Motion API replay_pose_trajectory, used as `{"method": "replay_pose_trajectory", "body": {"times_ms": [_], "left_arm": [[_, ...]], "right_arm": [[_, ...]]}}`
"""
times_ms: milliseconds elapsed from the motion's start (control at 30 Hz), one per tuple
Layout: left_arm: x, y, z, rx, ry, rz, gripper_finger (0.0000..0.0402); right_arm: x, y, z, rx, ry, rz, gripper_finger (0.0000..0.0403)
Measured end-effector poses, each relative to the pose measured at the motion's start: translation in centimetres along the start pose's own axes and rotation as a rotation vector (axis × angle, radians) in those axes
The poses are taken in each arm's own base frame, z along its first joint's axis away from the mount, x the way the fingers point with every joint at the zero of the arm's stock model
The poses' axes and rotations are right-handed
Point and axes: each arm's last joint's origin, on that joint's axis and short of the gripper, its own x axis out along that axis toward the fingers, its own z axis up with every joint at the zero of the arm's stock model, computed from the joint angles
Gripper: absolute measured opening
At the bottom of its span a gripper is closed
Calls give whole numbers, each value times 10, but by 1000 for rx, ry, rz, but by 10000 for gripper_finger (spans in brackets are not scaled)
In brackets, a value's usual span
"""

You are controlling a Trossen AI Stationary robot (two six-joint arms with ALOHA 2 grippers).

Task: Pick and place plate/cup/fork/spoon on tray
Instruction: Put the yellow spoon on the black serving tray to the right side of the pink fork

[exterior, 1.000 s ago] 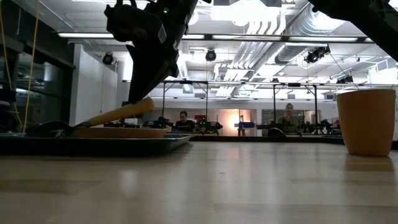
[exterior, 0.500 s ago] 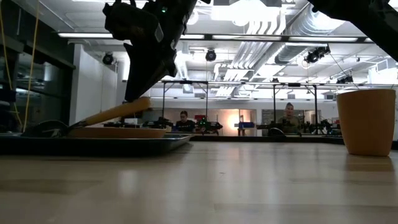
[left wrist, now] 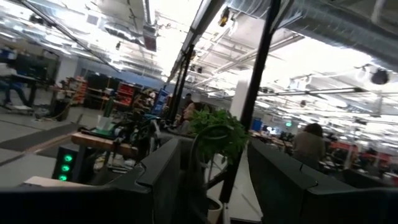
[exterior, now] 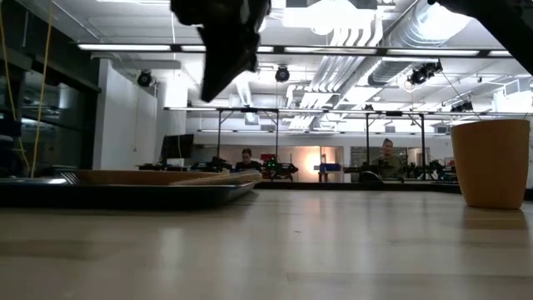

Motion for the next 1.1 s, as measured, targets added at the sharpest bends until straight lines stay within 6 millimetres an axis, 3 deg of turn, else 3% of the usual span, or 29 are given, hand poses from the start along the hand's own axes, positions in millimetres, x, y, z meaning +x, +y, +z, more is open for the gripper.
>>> {"method": "replay_pose_trajectory", "body": {"times_ms": [267,500,767,900,1100], "left_arm": [[0,1,0,15,-3,34,172],[0,1,0,-1,0,34,172],[0,2,0,-7,-4,62,172],[0,3,0,2,-10,97,172],[0,4,0,-8,-18,145,172]], "right_arm": [[-10,-5,-15,-50,150,-30,0],[12,-8,-34,-49,177,113,0],[13,-16,-101,139,70,116,0],[34,-30,-133,274,99,95,0],[51,-38,-128,348,-17,107,0]]}}
